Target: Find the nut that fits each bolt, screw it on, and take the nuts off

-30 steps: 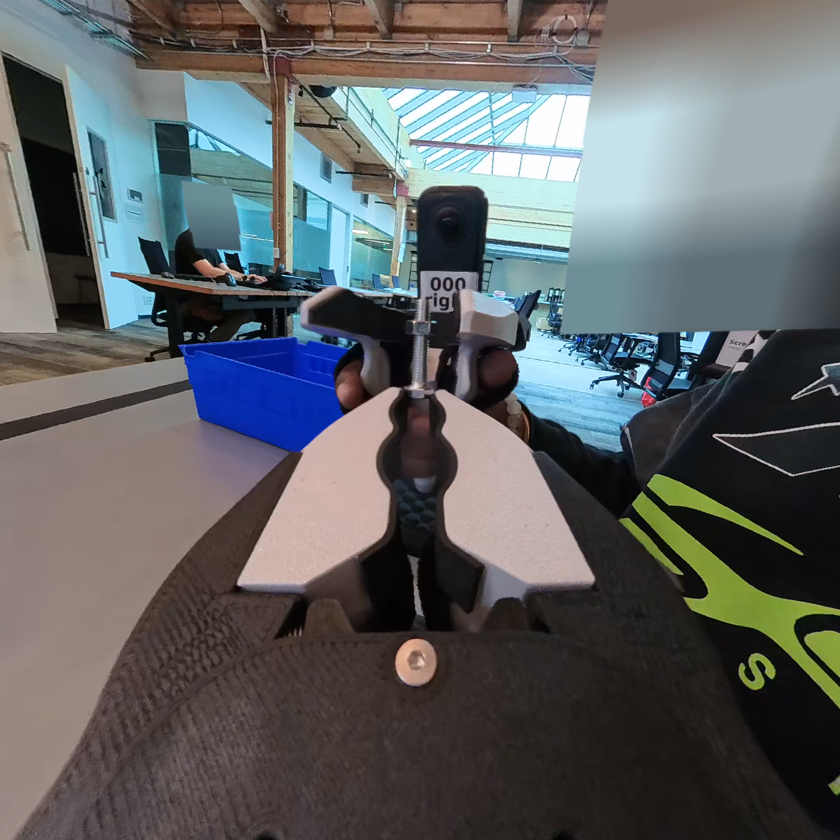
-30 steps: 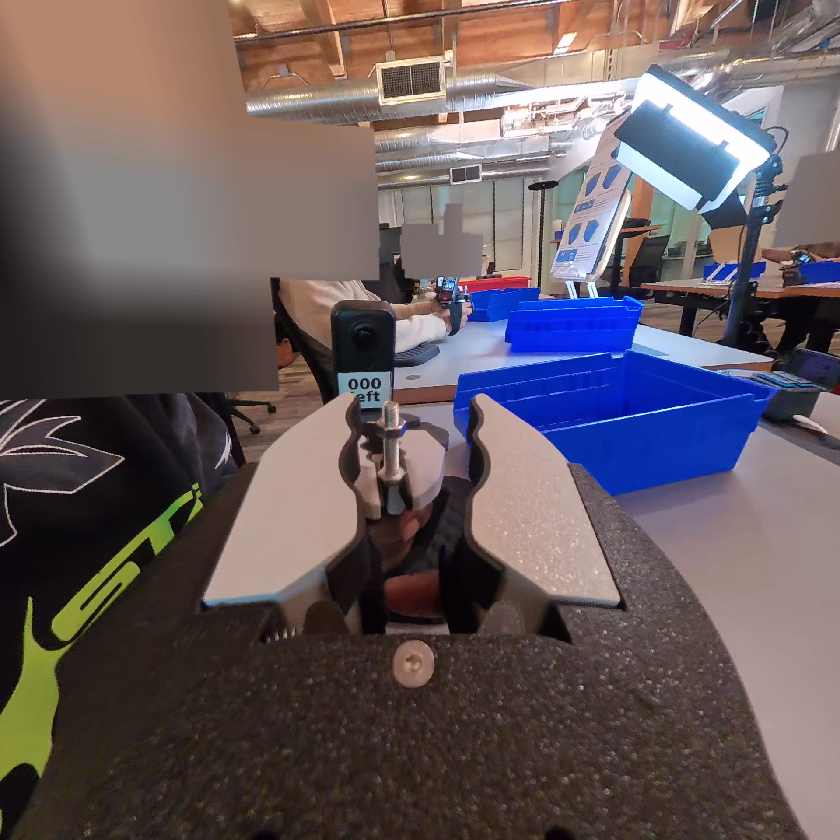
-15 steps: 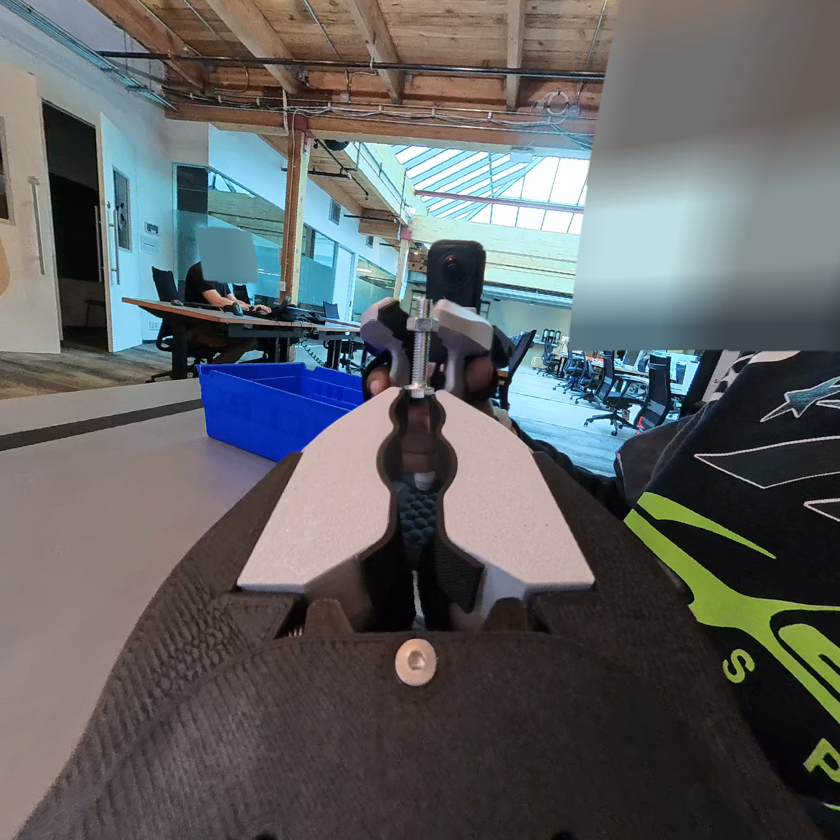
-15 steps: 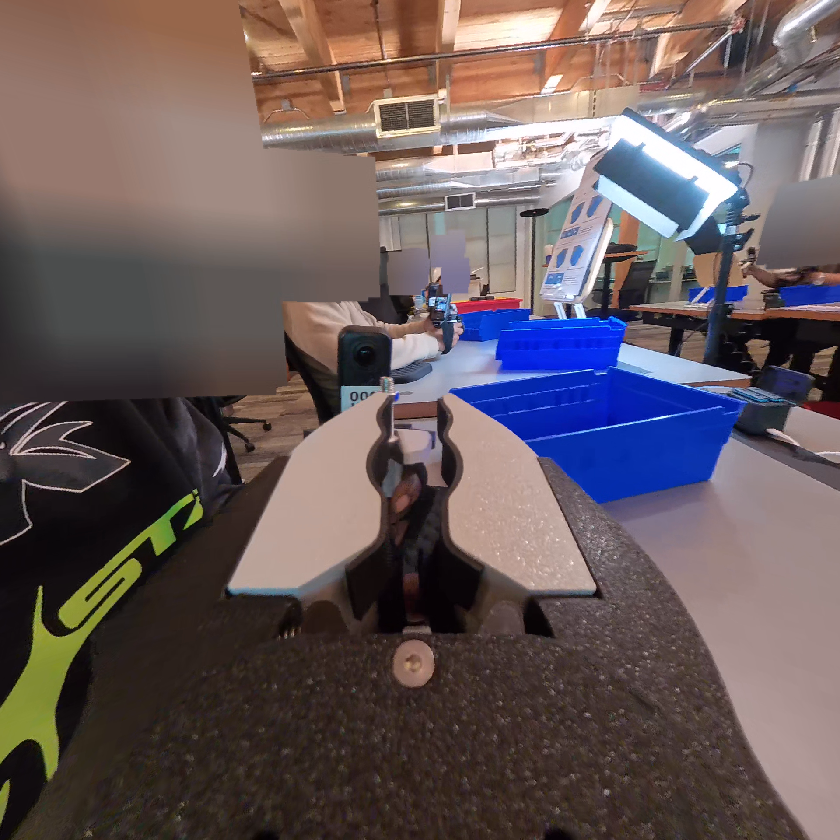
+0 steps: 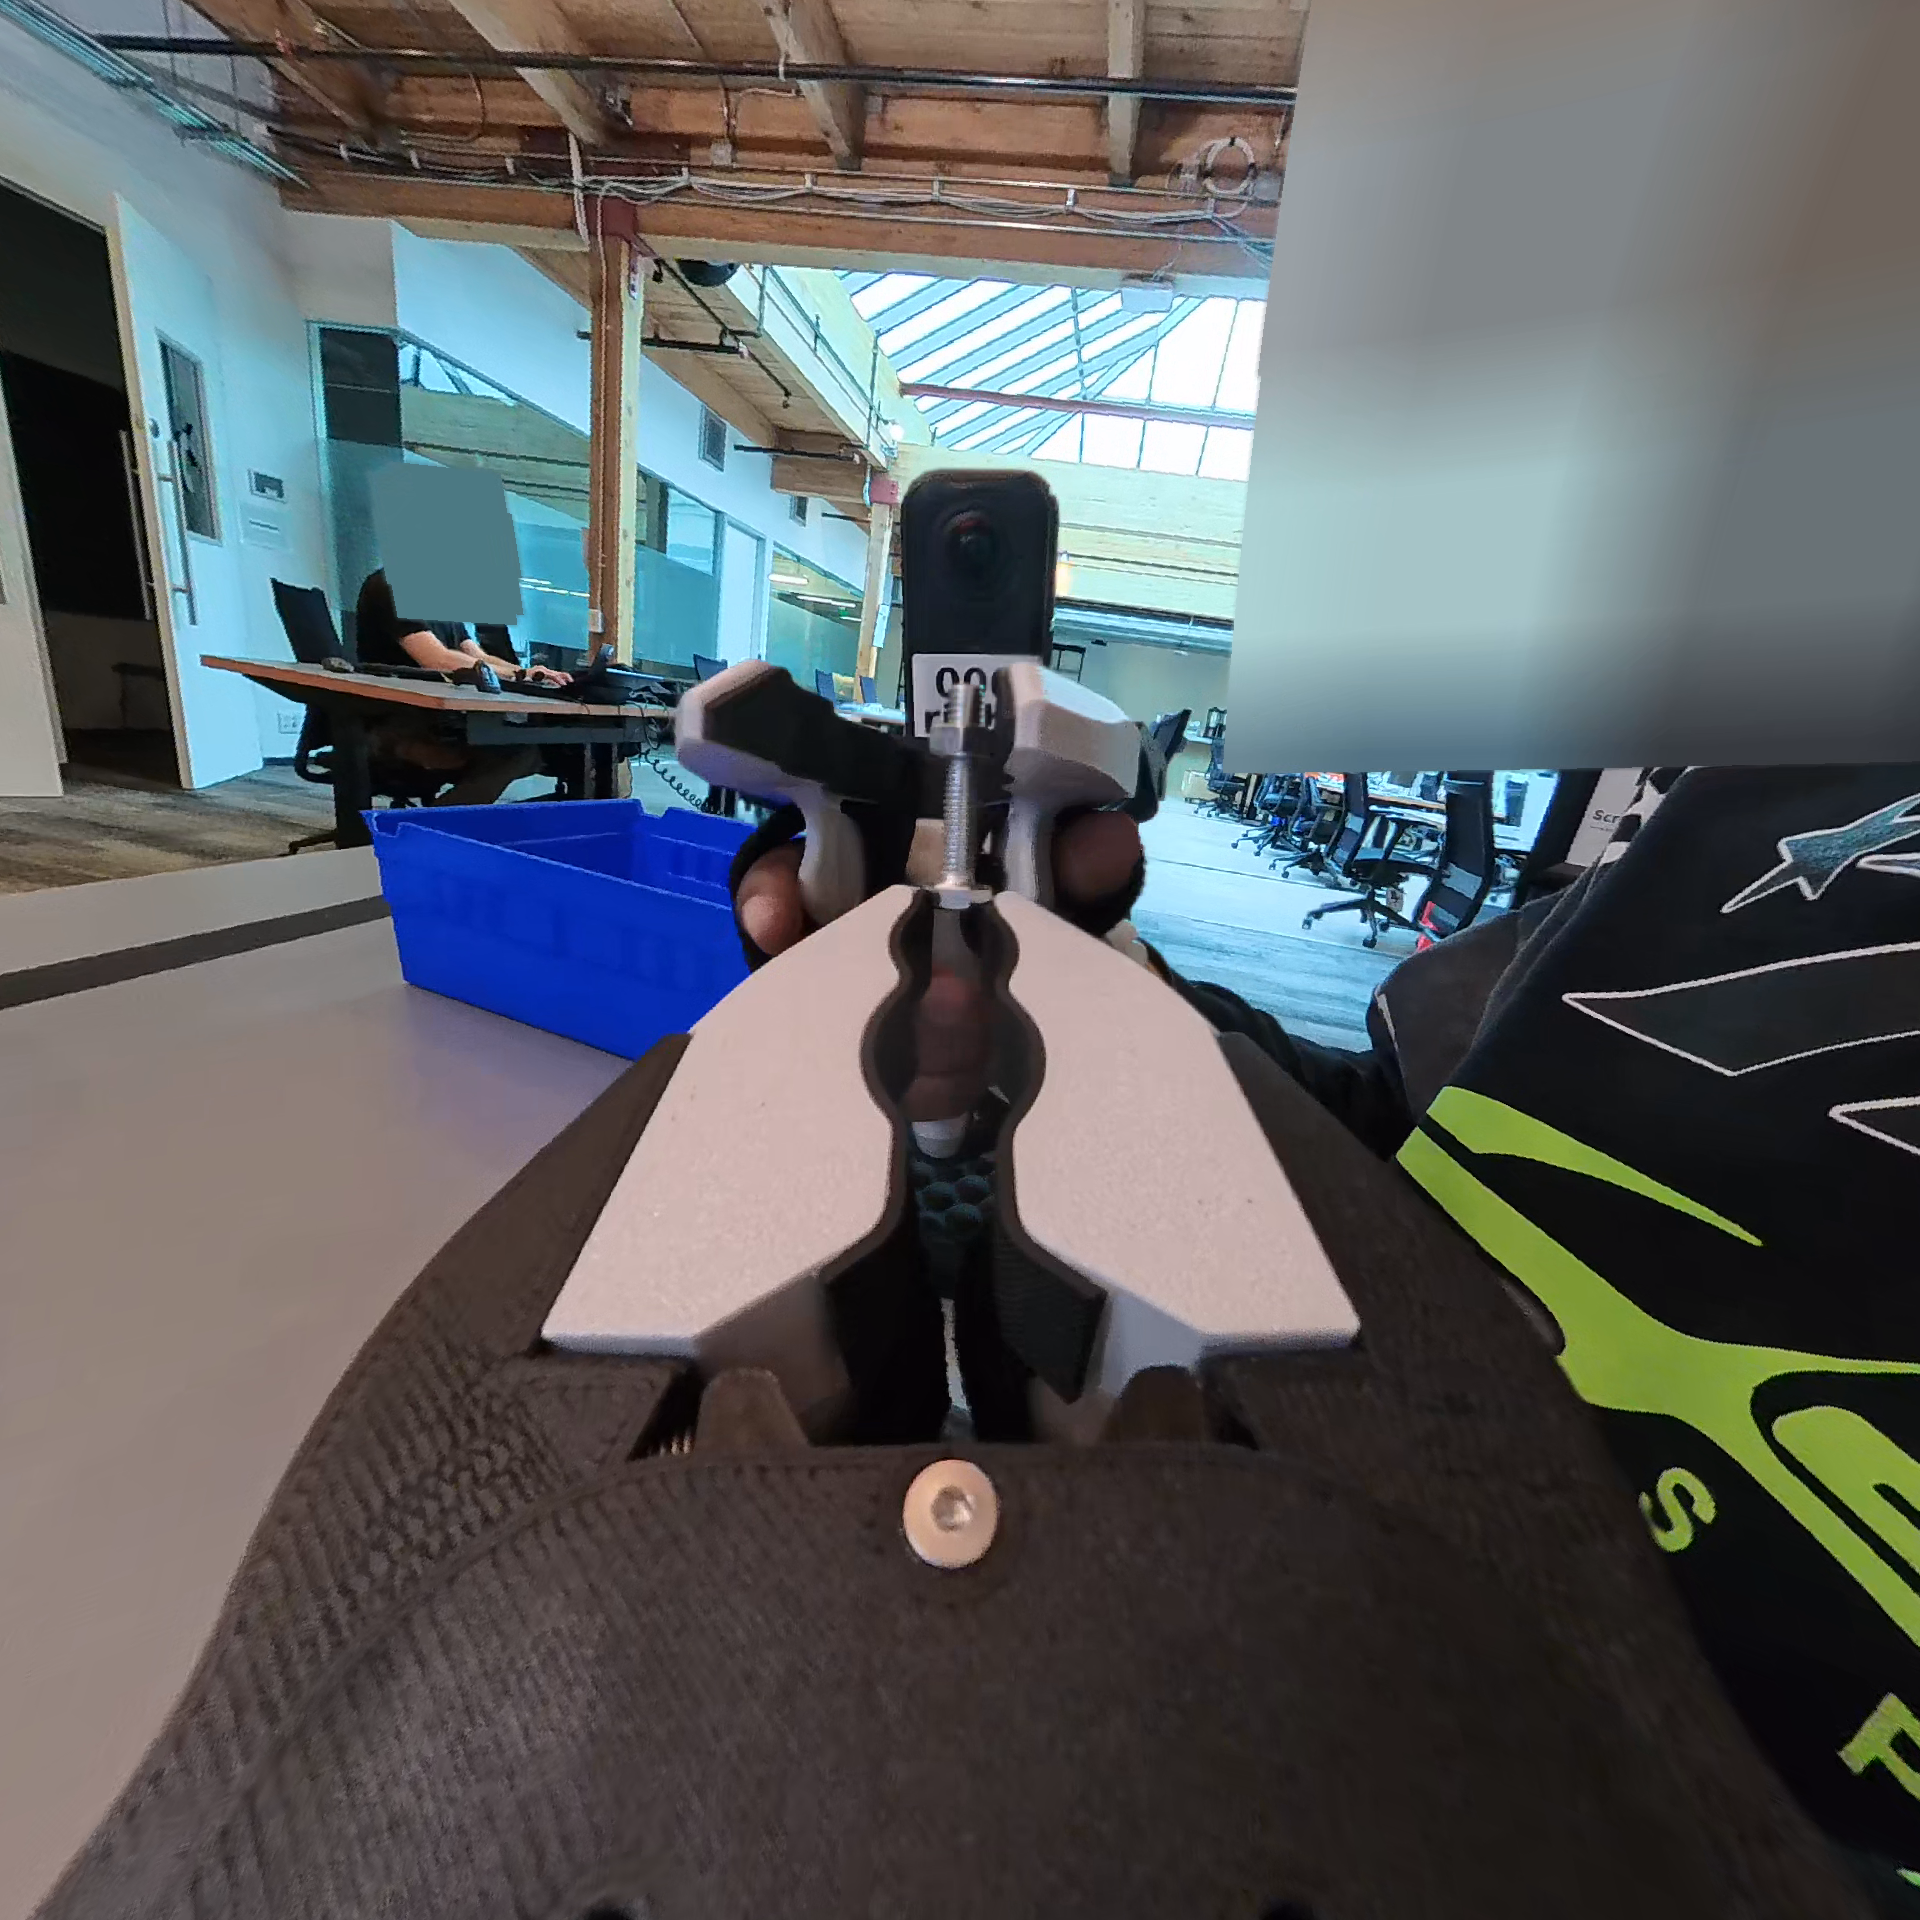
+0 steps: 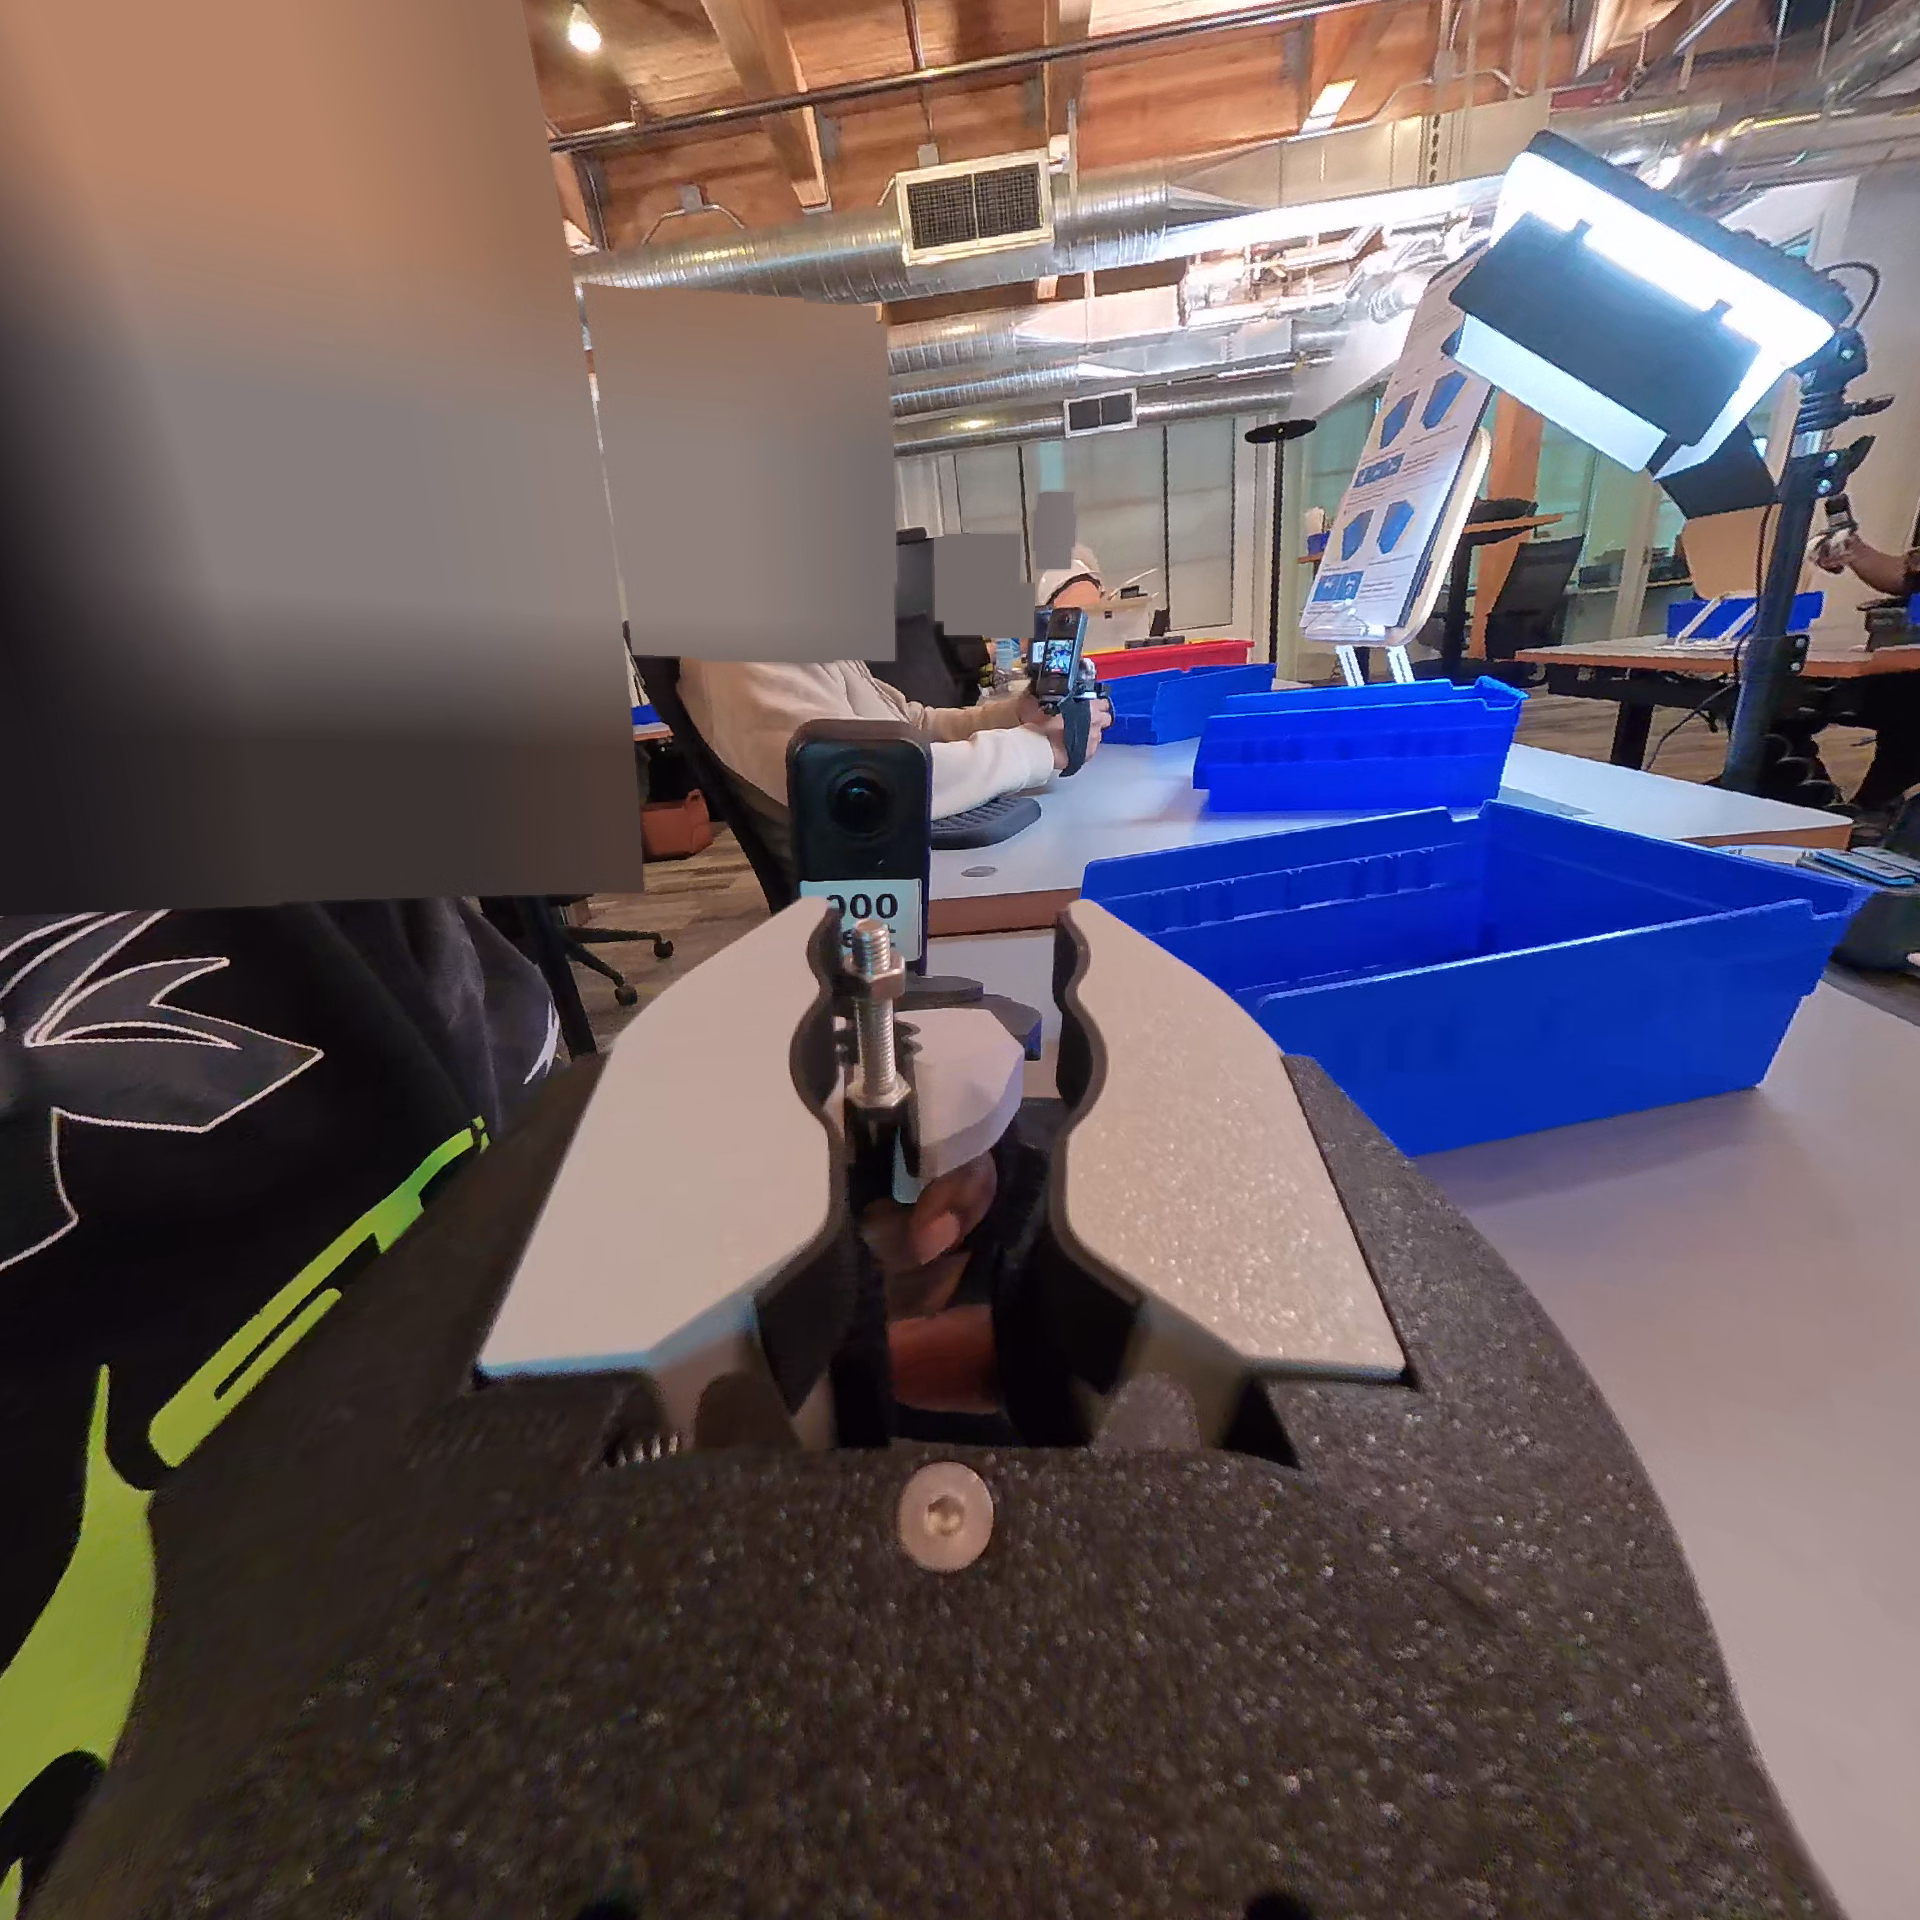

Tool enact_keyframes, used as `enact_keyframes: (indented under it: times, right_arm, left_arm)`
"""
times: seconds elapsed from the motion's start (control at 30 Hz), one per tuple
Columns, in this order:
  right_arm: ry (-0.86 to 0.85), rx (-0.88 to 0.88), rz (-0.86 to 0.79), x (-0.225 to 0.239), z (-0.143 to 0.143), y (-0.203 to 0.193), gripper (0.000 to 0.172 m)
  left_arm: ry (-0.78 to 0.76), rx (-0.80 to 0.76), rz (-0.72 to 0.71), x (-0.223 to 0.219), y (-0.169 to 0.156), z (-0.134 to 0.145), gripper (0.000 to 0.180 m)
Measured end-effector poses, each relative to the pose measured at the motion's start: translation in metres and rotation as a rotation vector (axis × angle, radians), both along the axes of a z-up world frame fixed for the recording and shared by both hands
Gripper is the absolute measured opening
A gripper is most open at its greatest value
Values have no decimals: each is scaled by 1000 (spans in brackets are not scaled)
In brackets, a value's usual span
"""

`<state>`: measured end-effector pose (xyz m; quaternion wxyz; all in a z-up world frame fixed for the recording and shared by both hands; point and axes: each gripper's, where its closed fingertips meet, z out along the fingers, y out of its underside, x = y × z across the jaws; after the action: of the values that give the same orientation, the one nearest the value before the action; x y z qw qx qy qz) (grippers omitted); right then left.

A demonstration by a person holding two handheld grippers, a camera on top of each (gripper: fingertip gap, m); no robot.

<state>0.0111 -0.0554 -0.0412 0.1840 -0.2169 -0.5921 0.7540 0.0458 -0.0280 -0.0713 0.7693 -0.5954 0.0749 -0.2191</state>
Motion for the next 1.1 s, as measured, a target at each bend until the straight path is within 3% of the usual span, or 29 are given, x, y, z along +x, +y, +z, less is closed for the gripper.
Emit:
enact_keyframes:
  times: [0.17,0.27,0.33,0.57,0.8,0.9,0.93,1.1]
  right_arm:
    - [29,2,0,4,5,11,33]
    - [41,-4,-70,-1,7,28,7]
    - [42,-12,-73,0,8,32,6]
    - [27,6,11,8,8,11,43]
    - [-2,27,15,4,0,-2,46]
    - [5,19,15,4,1,3,43]
    - [9,8,8,4,3,8,35]
    - [53,-45,20,9,11,26,2]
  left_arm:
    - [-32,43,1,-7,-8,7,9]
    - [-36,59,2,-10,-12,10,9]
    - [-31,54,10,-11,-12,10,9]
    - [-1,16,9,-5,-3,0,9]
    - [24,5,-10,5,1,-3,9]
    - [16,28,-15,4,-3,1,7]
    - [6,46,-15,2,-5,4,0]
    - [-10,26,16,-8,-5,1,0]
